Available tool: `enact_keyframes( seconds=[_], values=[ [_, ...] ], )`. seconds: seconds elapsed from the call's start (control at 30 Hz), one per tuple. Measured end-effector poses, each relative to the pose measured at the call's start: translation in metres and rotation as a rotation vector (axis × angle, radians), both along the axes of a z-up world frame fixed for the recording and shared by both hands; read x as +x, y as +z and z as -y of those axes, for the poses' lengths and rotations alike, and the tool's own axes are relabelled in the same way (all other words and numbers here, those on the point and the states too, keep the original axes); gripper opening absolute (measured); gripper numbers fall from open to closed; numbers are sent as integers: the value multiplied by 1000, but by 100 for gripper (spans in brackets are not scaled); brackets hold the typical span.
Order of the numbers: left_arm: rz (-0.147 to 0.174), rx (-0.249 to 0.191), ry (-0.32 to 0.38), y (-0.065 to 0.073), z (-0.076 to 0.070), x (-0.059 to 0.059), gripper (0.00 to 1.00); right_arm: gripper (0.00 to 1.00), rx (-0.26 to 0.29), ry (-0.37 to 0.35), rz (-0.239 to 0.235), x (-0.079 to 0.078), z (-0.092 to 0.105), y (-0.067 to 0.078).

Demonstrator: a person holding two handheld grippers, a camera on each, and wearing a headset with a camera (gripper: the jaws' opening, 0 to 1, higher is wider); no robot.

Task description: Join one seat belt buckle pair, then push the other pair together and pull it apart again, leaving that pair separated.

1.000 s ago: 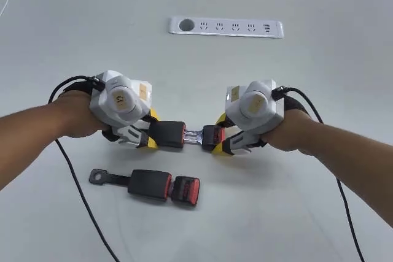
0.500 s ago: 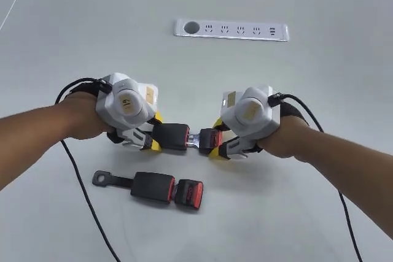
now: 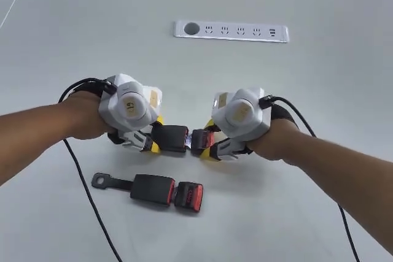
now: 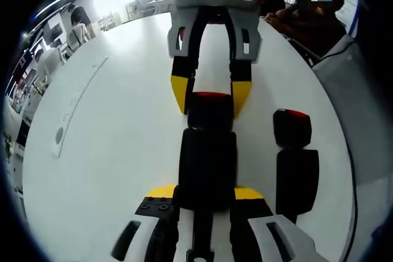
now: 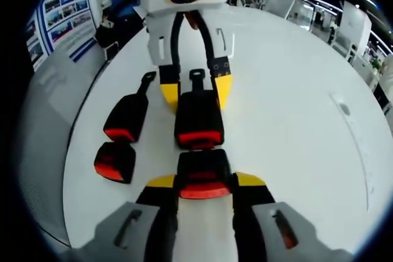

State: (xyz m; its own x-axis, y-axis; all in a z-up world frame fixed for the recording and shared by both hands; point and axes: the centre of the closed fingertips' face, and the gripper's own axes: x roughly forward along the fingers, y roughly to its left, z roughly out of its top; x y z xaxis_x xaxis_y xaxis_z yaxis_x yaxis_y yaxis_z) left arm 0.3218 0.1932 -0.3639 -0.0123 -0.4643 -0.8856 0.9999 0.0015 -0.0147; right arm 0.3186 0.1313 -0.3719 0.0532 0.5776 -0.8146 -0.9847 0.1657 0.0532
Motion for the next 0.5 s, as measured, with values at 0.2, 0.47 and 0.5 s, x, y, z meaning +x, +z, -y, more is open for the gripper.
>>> enact_keyframes(
  seconds=[0.2,0.47,0.5],
  values=[
    [-2,3,-5,-3,-1,2,32,33,-1,-17,5,1,-1,-1],
    [-1,24,-8,-11,-3,6,32,33,-9,-34,8,2,0,-2],
    [0,25,-9,-10,-3,5,32,33,-3,-35,7,2,0,-2]
  ],
)
